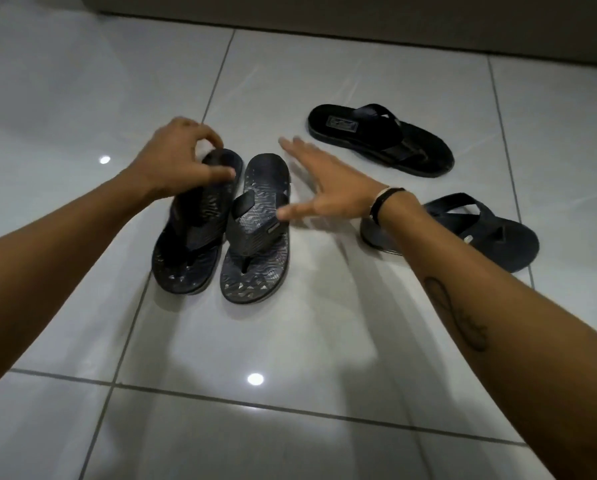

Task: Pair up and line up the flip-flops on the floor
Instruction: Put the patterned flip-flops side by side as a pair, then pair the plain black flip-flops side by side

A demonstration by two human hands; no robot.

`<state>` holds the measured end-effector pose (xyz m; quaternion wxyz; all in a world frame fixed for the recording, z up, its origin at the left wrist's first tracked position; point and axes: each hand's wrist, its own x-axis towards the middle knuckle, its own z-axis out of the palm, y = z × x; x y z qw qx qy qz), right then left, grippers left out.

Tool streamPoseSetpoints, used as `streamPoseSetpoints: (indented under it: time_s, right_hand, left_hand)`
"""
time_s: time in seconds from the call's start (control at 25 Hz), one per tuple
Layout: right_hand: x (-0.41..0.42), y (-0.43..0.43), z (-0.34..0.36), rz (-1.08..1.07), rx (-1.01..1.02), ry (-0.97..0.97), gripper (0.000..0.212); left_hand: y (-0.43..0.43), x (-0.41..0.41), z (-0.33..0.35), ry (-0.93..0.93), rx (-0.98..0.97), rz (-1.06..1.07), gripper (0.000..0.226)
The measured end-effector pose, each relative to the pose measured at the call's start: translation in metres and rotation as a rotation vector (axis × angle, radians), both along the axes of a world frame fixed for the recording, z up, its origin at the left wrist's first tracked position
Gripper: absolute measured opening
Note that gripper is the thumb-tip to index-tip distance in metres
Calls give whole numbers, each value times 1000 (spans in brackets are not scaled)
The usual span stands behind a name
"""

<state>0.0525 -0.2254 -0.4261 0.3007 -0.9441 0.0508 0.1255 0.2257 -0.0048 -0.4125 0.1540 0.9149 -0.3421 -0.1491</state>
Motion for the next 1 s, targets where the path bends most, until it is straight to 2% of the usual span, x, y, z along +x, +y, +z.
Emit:
streamPoseSetpoints:
  time_s: [0.08, 0.16, 0.2, 0.28, 0.36, 0.44, 0.64, 0.76, 0.84, 1.0]
  right_hand:
    - [-2, -49, 1, -141, -226, -132, 99]
    - [-10, -101, -5, -229, -454, -48, 81]
    - [-17, -122, -10, -235, -489, 50, 76]
    - [-32, -149, -18, -200, -435, 201, 71]
    - [-45, -156, -21, -195, -384, 220, 72]
    - [-58, -157, -16, -233, -356, 207, 73]
    - [-112, -171, 7, -400, -395, 330, 69]
    - [-141, -170, 17, -438, -415, 422, 62]
    - [-155, -164, 24, -455, -373, 482, 58]
    - [-181, -155, 37, -551, -179, 607, 52]
  left_hand:
    - [-34, -31, 1, -132, -176, 0, 65]
    - [-72, -79, -7, -102, -236, -130, 57]
    - [-87, -108, -15, -55, -224, -235, 57]
    - [-109, -168, -34, -7, -86, -499, 70]
    - [-120, -212, -54, -66, 92, -715, 84]
    - [-125, -232, -68, -101, 151, -717, 88]
    - [-137, -200, -74, -125, 15, -720, 81]
    - [-150, -165, -75, -51, -63, -706, 60]
    - [-162, -150, -75, 8, -84, -689, 45]
    - [-177, -153, -73, 38, -94, -658, 43]
